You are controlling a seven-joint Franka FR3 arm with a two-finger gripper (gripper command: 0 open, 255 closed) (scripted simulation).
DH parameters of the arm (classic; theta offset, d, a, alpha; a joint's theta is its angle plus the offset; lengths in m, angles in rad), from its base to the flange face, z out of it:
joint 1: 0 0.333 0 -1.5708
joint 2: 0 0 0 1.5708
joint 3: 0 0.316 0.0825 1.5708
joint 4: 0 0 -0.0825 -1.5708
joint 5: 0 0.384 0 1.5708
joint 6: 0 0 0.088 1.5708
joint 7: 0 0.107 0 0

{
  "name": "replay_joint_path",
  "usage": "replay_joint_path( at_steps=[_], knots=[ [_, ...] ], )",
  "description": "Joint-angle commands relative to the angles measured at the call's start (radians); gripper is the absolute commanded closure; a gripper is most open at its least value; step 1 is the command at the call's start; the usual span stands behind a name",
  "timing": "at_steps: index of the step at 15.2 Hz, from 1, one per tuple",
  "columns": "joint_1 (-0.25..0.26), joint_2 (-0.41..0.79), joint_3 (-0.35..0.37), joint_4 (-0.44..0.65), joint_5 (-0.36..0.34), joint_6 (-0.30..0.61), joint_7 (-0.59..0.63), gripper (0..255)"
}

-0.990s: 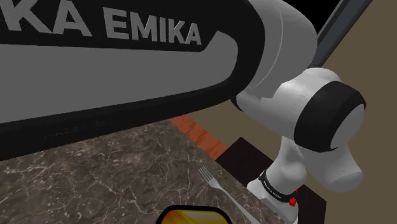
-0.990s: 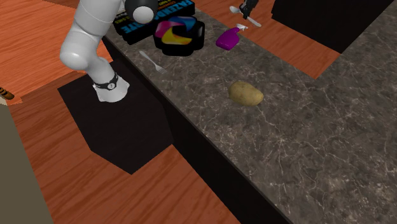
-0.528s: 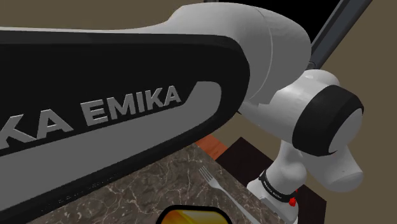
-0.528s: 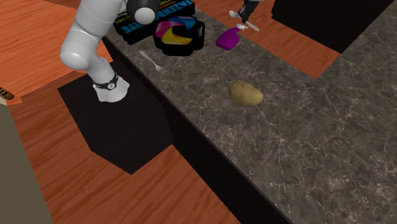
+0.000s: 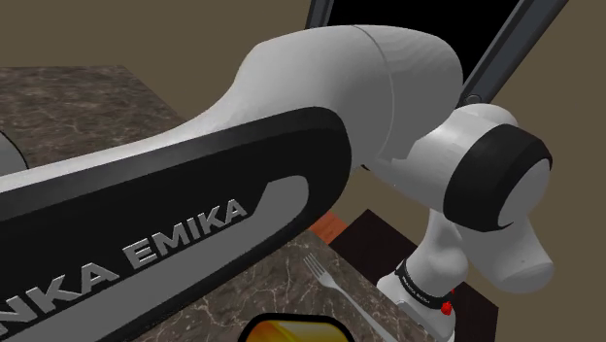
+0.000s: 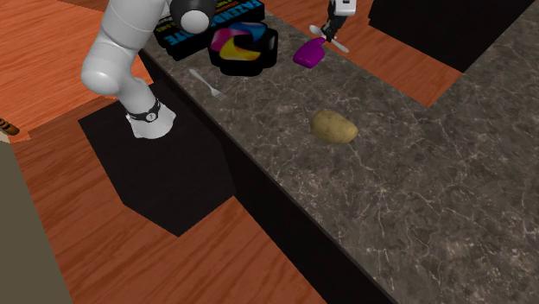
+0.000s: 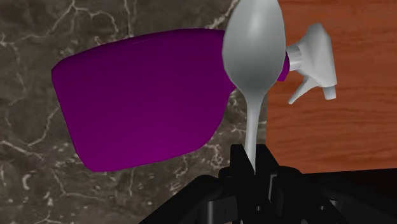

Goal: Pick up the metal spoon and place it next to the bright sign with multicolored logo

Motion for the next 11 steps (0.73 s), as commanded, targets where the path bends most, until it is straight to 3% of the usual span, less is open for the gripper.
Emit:
replay_joint_path(
  at_steps=[1, 11],
  knots=[
    [-0.003, 0.002, -0.001, -0.023, 0.0, 0.024, -0.003, 255],
    [-0.01, 0.023, -0.005, -0.1, -0.004, 0.12, -0.01, 255]
  ],
)
